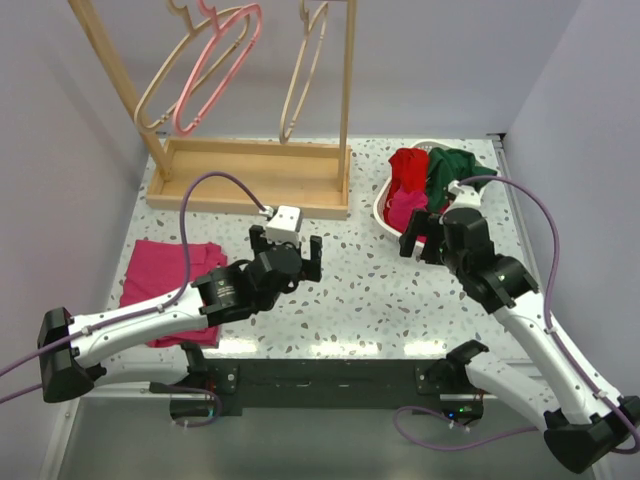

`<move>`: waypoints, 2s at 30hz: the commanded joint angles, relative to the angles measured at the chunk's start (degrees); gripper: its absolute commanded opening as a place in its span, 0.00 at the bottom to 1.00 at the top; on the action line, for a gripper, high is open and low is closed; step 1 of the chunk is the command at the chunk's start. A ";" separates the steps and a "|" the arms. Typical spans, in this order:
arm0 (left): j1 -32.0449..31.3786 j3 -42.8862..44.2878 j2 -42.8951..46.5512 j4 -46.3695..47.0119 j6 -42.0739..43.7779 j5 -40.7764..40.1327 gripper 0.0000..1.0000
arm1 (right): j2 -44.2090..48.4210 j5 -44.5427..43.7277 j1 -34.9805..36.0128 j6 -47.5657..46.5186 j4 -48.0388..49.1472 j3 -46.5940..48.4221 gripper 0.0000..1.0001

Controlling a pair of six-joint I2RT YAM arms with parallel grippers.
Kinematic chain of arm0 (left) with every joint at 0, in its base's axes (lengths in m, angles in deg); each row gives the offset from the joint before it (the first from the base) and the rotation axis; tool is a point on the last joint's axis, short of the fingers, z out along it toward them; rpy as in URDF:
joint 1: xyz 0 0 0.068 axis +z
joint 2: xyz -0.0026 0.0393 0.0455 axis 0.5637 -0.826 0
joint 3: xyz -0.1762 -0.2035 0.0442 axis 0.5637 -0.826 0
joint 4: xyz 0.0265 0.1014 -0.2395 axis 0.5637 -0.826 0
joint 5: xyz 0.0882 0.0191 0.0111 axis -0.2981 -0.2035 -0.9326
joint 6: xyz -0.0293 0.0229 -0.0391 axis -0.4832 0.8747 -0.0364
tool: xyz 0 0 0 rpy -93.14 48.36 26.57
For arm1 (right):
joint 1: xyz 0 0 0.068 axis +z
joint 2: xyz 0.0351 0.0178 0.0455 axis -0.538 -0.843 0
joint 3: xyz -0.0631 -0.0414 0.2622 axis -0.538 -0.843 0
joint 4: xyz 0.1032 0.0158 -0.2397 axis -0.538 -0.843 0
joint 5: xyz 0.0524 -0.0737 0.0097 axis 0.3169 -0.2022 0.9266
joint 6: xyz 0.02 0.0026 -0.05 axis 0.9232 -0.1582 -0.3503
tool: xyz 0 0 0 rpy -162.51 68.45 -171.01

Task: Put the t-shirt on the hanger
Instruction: Pick up the T-shirt and place it in the bin.

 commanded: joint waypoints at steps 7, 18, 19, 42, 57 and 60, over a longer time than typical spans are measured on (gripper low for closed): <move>-0.09 0.72 0.30 1.73 1.77 -0.17 1.00 | -6.37 -1.67 -0.30 -2.36 2.31 0.56 0.99; 7.45 0.81 -4.53 1.29 0.01 8.86 1.00 | -27.47 4.92 -14.62 -2.90 6.00 15.48 0.99; 7.82 0.55 -4.62 1.90 0.01 9.49 1.00 | -29.23 4.13 -14.63 -2.02 6.26 18.37 0.98; 9.75 -1.39 0.30 -0.02 0.80 11.17 1.00 | -43.13 -1.68 -23.31 0.18 8.64 31.23 0.97; 9.75 0.73 1.09 -2.05 1.86 11.34 1.00 | -51.78 -3.50 -25.35 6.42 17.68 31.43 0.28; 9.75 0.64 1.18 -2.05 1.68 11.61 1.00 | -47.11 -5.89 -25.27 5.90 17.43 31.32 0.00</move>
